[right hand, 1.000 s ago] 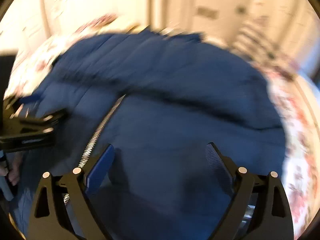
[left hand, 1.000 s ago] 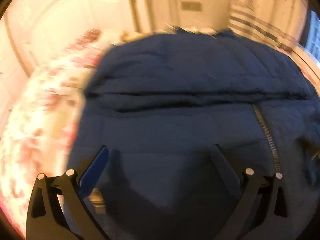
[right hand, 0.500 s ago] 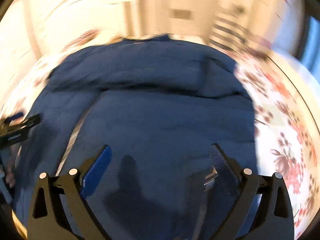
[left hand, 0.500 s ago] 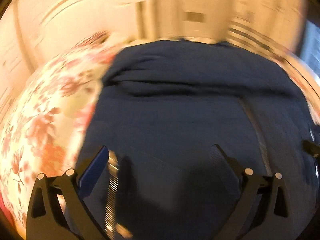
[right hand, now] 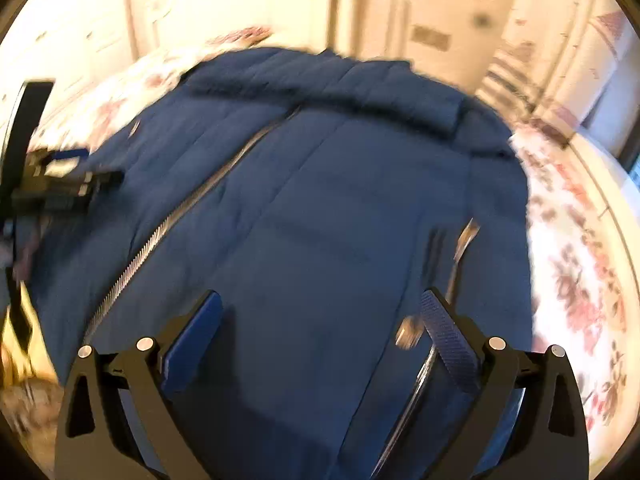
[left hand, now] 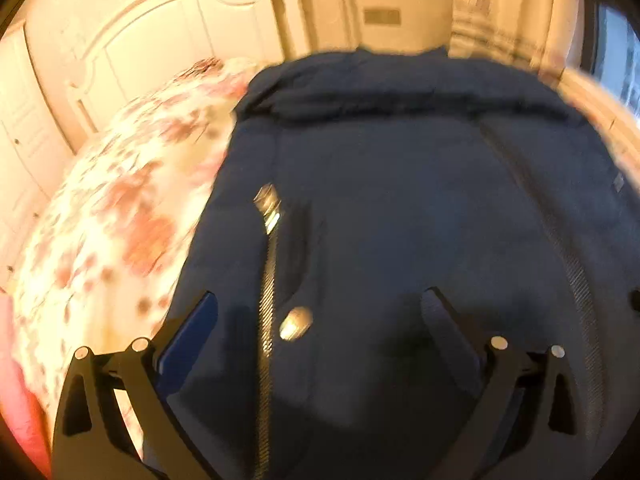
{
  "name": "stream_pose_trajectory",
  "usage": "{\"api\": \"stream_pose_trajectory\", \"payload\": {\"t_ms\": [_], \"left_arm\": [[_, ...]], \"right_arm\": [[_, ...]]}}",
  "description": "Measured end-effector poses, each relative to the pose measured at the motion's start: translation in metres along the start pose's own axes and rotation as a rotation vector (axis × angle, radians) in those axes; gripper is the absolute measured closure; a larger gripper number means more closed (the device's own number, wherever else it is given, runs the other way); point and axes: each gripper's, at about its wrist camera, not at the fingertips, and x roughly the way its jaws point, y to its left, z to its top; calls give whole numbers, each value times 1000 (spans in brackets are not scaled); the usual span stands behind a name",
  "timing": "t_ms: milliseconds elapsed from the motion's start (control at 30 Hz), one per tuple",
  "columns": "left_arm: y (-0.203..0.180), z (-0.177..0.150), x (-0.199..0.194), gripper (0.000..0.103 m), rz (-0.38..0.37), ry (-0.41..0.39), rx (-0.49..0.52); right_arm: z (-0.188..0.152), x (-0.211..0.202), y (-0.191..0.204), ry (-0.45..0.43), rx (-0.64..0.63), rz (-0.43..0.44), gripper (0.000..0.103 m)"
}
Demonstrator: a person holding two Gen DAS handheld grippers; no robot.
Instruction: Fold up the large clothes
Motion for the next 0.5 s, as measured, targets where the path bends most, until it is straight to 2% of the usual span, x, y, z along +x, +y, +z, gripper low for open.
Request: {"api": "stream_pose_trajectory", "payload": {"t_ms": [67, 167, 333, 367, 433, 500], "left_arm": [[12, -9, -2, 2, -40, 3, -51], [5, -5, -14, 3, 10, 3, -52], [-35, -14, -54, 2, -146, -92, 45], [-45, -21, -55, 2, -160, -87, 70], [-60, -33, -42, 2, -134, -41, 122], [-53, -41, -37, 2, -163, -68, 84]], "right_arm": [[-13, -6, -6, -17, 40, 9, 4], [-14, -16, -8, -3, 101, -13, 4], [-25, -48, 31, -110, -22, 39, 4], [-29, -45, 40, -104, -60, 61, 4], [-37, -29, 47, -54, -79, 48, 5], [-39, -29, 37, -58, -24, 97, 4]]}}
